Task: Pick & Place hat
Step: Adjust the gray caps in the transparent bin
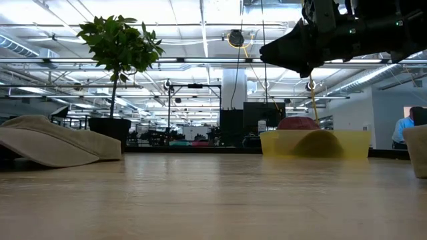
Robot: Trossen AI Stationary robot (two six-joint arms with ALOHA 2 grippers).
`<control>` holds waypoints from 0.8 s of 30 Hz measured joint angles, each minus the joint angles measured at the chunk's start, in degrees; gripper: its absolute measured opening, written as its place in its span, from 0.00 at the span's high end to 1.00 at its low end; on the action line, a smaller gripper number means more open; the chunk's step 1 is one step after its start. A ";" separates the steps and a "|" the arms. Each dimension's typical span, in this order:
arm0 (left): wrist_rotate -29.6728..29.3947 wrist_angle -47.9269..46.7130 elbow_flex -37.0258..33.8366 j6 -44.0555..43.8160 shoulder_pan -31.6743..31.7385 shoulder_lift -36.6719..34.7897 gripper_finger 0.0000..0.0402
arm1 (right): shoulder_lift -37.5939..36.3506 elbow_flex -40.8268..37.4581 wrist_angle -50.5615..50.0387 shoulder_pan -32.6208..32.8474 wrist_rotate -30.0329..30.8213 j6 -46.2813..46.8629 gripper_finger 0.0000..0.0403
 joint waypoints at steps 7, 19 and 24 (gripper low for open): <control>7.54 23.05 -14.17 -0.11 1.33 0.02 0.99 | 0.00 0.00 -0.90 0.00 0.00 0.00 0.70; 13.52 28.75 -28.54 11.71 7.86 0.02 0.99 | 0.00 -0.02 -3.14 0.00 0.07 0.16 0.70; 11.79 28.31 -30.83 18.80 12.21 0.02 0.95 | 0.00 -0.04 -3.67 0.00 0.09 0.44 0.70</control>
